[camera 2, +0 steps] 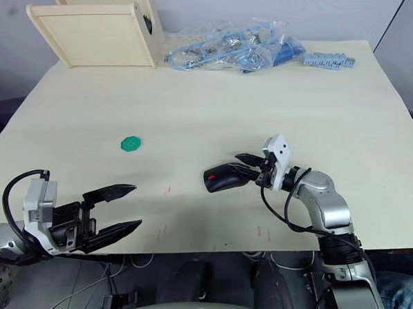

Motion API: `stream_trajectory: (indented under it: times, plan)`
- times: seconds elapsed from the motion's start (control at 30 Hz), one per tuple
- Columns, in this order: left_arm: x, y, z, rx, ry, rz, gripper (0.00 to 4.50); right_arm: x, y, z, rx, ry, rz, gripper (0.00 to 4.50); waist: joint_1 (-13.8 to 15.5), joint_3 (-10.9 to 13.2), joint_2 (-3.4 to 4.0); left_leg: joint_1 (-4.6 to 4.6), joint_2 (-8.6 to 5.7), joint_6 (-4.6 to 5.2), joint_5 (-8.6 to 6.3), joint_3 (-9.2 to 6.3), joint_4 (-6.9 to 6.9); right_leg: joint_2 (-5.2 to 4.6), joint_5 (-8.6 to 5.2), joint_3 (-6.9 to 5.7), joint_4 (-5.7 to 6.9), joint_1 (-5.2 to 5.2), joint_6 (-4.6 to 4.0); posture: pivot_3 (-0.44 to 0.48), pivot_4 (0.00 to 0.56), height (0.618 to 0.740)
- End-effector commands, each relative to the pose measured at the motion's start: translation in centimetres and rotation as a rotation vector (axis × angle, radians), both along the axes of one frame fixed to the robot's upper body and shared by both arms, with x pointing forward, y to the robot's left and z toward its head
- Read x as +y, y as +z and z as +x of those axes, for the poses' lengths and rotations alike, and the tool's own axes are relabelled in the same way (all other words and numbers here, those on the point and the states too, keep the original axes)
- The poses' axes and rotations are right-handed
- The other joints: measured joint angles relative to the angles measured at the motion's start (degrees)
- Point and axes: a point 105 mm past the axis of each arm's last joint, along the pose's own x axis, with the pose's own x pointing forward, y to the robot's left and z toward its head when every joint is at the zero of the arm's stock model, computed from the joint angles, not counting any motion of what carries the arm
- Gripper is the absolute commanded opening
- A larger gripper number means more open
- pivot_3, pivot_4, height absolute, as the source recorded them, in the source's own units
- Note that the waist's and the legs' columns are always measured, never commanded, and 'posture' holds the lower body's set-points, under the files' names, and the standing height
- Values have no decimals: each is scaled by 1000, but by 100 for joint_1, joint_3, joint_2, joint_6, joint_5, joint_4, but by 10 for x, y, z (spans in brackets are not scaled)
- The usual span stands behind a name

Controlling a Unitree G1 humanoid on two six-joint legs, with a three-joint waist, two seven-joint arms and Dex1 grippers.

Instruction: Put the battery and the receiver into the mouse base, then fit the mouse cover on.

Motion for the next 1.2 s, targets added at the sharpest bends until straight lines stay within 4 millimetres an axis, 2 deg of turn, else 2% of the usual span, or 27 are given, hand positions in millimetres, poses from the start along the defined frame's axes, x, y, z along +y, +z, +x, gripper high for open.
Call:
stream_trajectory:
  times: [0.03, 0.4, 0.7, 0.87, 0.9, 1.03, 1.17, 1.2]
  plan:
    - [-8, 15, -5, -47, 8, -10, 4500, -3, 10, -1, -48, -41, 39, 1655, 3, 2, -3, -1, 0, 0, 0, 0, 0, -1, 0, 1, -1, 0, 0, 0, 150, 740]
    - [-7, 13, -7, -34, 29, -8, 4500, -2, -6, 2, 29, -147, 110, 1655, 2, 2, -3, 1, 1, 0, 0, 3, -2, 3, 0, 5, 0, -1, 0, 0, 150, 740]
    - [-3, 9, -5, -24, 39, -8, 4500, 9, -62, -13, 165, -132, 14, 1655, -23, -5, -10, 15, 6, 0, 0, 11, -6, 9, -2, 12, 0, 3, -2, 0, 150, 740]
    - [-3, 9, -5, -25, 40, -6, 4500, 12, -74, -15, 181, -133, -12, 1655, -38, -26, -32, 28, 14, 0, 0, 18, -12, 16, -4, 19, 1, 8, -5, 0, 150, 740]
    - [-4, 10, -5, -28, 41, -7, 4500, 11, -71, -13, 171, -141, 1, 1655, -38, -28, -34, 30, 16, 0, 0, 19, -12, 18, -5, 20, 1, 8, -7, 0, 150, 740]
    - [-6, 13, -4, -12, 92, -24, 4500, -13, -17, 1, -17, -187, 109, 1655, -21, -25, -30, 28, 18, 0, 0, 17, -12, 19, -5, 20, 0, 8, -8, 0, 150, 740]
    - [-1, 9, 2, 6, 161, -53, 4500, -34, 3, -3, -121, -196, 63, 1655, 15, -14, -20, 18, 12, 0, 0, 15, -11, 14, -4, 18, -4, 6, -6, 0, 150, 740]
    - [1, 8, 3, 14, 181, -61, 4500, -39, 11, -5, -142, -185, 100, 1655, 23, -12, -20, 15, 10, 0, 0, 13, -11, 12, -4, 17, -4, 5, -5, 0, 150, 740]
